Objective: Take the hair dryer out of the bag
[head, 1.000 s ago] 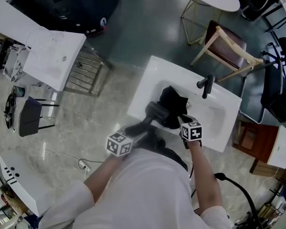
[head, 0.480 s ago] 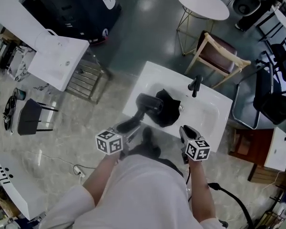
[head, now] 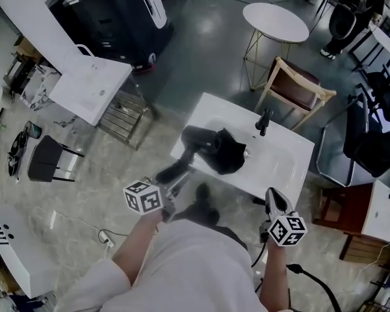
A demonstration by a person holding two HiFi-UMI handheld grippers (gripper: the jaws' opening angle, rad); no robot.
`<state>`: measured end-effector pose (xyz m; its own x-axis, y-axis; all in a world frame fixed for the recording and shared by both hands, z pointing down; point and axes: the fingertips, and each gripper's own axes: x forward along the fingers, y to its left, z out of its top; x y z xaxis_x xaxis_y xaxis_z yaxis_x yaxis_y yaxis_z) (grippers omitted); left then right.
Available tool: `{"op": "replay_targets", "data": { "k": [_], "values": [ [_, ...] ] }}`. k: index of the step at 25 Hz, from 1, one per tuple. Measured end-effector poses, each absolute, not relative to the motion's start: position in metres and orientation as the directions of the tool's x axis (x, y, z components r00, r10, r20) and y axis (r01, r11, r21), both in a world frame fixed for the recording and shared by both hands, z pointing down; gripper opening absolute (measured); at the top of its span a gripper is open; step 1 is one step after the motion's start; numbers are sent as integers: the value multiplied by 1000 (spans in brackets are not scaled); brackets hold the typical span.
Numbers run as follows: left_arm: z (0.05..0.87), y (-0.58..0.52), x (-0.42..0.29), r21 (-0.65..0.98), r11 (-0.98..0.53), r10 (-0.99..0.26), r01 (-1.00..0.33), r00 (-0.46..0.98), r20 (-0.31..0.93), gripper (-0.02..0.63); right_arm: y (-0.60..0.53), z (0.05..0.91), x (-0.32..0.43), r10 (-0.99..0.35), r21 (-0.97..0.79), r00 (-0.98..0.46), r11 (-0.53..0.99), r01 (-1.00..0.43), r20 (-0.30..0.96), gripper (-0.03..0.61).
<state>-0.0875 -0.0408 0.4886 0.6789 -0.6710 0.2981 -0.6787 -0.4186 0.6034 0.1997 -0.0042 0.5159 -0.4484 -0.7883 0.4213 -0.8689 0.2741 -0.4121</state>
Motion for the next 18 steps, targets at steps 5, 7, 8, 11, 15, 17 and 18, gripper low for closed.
{"op": "replay_targets", "data": {
  "k": [5, 7, 8, 11, 15, 17, 18],
  "values": [
    [470, -25, -100, 615, -411, -693, -673, 669, 270, 215, 16, 493, 187, -791, -363, -468, 334, -870, 395, 5],
    [465, -19, -108, 615, -409, -700, -674, 665, 263, 215, 24, 486, 183, -792, -359, -473, 344, -868, 386, 5],
    [463, -17, -112, 616, -408, -703, -673, 663, 259, 215, 27, 484, 182, -795, -360, -472, 342, -868, 381, 5],
    [457, -11, -127, 620, -410, -705, -669, 664, 251, 215, 33, 476, 182, -814, -365, -452, 322, -874, 365, 5],
    [451, -5, -148, 620, -409, -701, -669, 666, 255, 215, 37, 467, 176, -838, -365, -419, 290, -885, 349, 5],
    [448, -5, -157, 623, -411, -700, -666, 668, 253, 215, 37, 463, 172, -848, -371, -401, 269, -889, 345, 5],
    [446, -8, -161, 623, -415, -698, -663, 671, 249, 215, 36, 461, 169, -853, -374, -393, 260, -890, 343, 5]
  ]
}}
